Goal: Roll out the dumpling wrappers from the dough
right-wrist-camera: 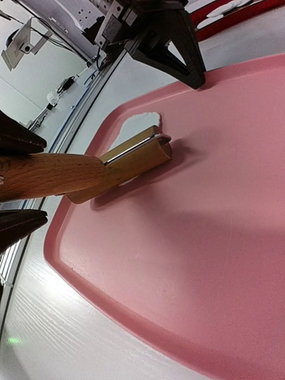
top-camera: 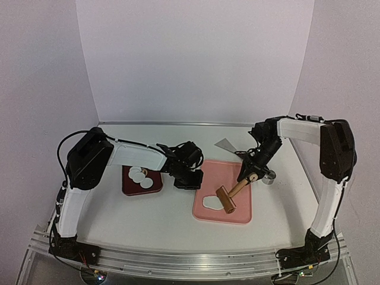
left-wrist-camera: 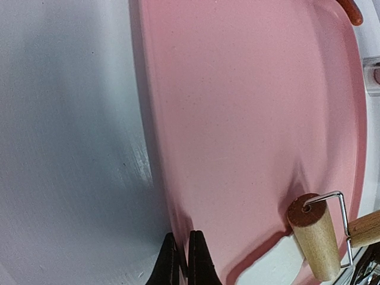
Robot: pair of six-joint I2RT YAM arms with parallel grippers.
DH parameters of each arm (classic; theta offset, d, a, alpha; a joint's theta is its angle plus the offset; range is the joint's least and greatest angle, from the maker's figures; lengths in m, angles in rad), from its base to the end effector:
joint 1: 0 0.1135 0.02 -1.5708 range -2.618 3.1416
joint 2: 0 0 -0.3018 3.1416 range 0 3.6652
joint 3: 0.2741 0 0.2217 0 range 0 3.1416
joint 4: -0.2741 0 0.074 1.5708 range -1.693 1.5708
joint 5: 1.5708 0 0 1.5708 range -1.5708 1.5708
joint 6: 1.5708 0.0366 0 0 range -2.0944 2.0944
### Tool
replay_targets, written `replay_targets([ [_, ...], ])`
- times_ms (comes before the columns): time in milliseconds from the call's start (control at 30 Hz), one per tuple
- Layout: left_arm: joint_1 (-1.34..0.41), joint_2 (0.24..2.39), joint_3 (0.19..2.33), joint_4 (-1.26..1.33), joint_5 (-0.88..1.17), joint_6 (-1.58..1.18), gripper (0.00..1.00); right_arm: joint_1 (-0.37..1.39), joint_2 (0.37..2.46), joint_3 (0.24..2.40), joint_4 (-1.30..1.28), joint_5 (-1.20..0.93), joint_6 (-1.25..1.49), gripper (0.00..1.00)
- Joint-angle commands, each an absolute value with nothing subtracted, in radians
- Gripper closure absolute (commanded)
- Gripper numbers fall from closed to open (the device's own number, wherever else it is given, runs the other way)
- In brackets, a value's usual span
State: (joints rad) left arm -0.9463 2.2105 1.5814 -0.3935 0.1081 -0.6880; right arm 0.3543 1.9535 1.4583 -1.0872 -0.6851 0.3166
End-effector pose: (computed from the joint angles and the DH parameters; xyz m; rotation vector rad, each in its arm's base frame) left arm 0.2690 -0.3800 0.1844 0.3980 2.7378 -0.6696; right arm 0.3182 0.1424 0.2425 0.0463 -2.7587 -0.9238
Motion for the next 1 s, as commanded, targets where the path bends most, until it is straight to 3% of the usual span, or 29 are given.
replay_targets([
  [0,-0.946,2.165,1.584,-0.440,0.084,-0.668,1.00,0.461,2.088,1.459,-1.085,-0.312,0.322,1.00],
  [267,-0.946,2.177,1.593,-0.435,0.092,-0.674,1.00,0.557,2.148,1.510,-1.086,-0.303,0.348,1.00],
  [700,-0.946,2.132,1.523,-0.409,0.062,-0.723,1.00,0.369,2.062,1.434,-1.099,-0.255,0.291,1.00],
  [967,-0.946,2.143,1.541,-0.411,0.063,-0.726,1.00,0.485,2.125,1.476,-1.096,-0.315,0.300,1.00],
])
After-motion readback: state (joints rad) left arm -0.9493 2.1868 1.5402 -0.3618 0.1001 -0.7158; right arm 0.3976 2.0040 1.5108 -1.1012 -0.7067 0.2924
